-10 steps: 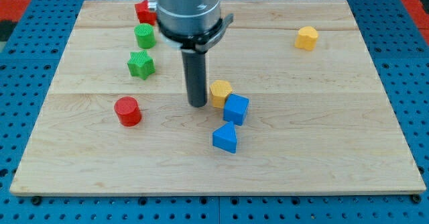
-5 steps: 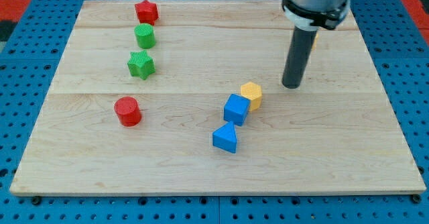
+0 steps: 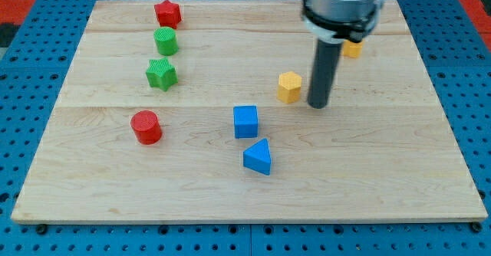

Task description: Separate yellow hexagon from blue cube

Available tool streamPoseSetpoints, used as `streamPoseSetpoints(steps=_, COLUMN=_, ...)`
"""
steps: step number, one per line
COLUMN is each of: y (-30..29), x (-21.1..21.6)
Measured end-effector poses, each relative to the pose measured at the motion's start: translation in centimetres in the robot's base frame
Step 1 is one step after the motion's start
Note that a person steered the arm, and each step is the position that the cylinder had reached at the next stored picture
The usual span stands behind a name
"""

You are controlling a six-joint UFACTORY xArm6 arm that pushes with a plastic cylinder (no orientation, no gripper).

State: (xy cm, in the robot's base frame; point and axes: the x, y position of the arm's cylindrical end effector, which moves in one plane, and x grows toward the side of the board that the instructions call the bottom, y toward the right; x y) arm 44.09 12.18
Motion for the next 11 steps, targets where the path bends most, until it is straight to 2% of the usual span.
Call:
streamPoseSetpoints(steps=1, y=-0.3, x=-2.1)
streamPoseSetpoints(steps=2, y=-1.0, x=-0.8)
streamPoseSetpoints(steps=3, y=-4.3, x=-0.1)
streamPoseSetpoints(steps=4, y=-4.9, x=-1.2)
streamPoseSetpoints(steps=5, y=-1.8, x=-3.8)
streamPoseSetpoints(steps=6, y=-2.1, x=-6.3)
streamPoseSetpoints(steps=8, y=-3.8, x=-4.6)
streamPoseSetpoints(steps=9, y=-9.0, x=-4.8)
streamPoseSetpoints(steps=10, y=-2.9, x=-4.8)
streamPoseSetpoints(steps=11, y=-6.9, x=-0.2)
